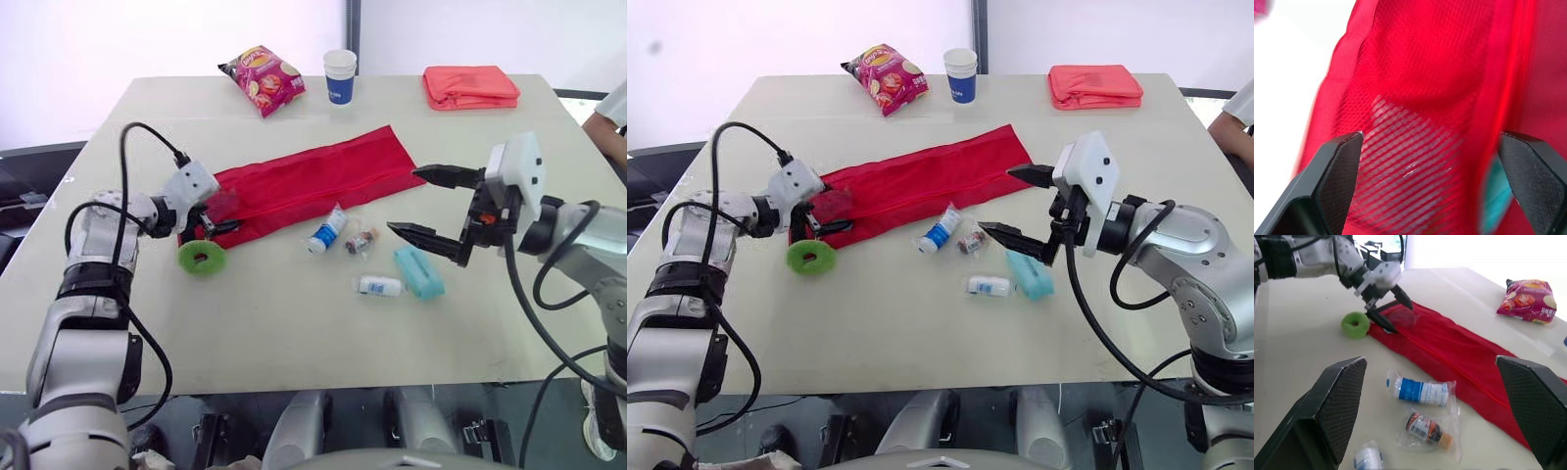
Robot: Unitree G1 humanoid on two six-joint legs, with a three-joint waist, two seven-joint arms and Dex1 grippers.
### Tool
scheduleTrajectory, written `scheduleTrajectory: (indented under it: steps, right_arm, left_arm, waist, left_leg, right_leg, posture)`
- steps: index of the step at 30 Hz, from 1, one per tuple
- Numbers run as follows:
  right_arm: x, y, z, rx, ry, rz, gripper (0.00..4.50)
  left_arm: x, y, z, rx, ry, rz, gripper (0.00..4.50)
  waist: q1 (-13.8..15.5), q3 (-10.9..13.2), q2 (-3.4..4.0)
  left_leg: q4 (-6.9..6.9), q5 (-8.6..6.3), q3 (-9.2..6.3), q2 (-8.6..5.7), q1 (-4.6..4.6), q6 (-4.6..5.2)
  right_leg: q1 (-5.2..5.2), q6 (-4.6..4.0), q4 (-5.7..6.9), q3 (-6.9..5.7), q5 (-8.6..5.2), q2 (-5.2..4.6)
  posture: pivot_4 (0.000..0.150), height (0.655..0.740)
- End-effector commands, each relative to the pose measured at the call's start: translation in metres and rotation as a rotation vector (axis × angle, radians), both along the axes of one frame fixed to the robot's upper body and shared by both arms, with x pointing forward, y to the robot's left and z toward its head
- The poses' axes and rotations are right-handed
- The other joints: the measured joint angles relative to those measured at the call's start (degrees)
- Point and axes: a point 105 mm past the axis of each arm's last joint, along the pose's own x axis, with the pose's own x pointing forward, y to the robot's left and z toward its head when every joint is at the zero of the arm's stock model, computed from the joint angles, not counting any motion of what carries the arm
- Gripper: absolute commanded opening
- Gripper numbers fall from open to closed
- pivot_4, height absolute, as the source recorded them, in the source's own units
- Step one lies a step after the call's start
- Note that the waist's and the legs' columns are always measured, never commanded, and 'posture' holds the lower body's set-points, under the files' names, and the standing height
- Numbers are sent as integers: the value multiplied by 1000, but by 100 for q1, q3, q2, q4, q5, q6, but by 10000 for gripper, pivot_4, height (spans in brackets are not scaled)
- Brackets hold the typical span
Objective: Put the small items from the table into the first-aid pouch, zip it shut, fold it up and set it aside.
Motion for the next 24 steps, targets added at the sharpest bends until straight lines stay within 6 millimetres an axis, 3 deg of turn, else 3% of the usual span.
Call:
scheduleTrajectory:
  steps: [1,11,21,24]
  right_arm:
    - [-8,-3,14,16,-61,2,45000]
    - [-11,-6,16,7,-67,-21,45000]
    - [-15,-9,16,-1,-76,-62,45000]
    - [-16,-9,15,1,-74,-72,45000]
  left_arm:
    - [5,-22,18,-23,-30,-53,44788]
    - [51,-86,-2,128,-79,-57,44788]
    - [71,-85,-3,277,-160,45,44788]
    - [69,-90,-9,337,-186,-15,37602]
  waist:
    - [10,0,0]
    - [29,4,-10]
    - [21,4,-12]
    - [17,4,-12]
  left_leg:
    - [1,0,0,0,0,0]
    - [22,-5,-7,-6,-1,8]
    - [24,-7,-2,-5,0,11]
    - [24,-7,-1,-5,0,11]
  right_leg:
    - [1,0,0,-1,0,0]
    - [17,0,-3,-12,0,-1]
    - [16,1,0,-6,0,-1]
    - [16,1,0,-5,0,-1]
  posture:
    - [1500,7400]
    - [1500,7400]
    - [1500,7400]
    - [1500,7400]
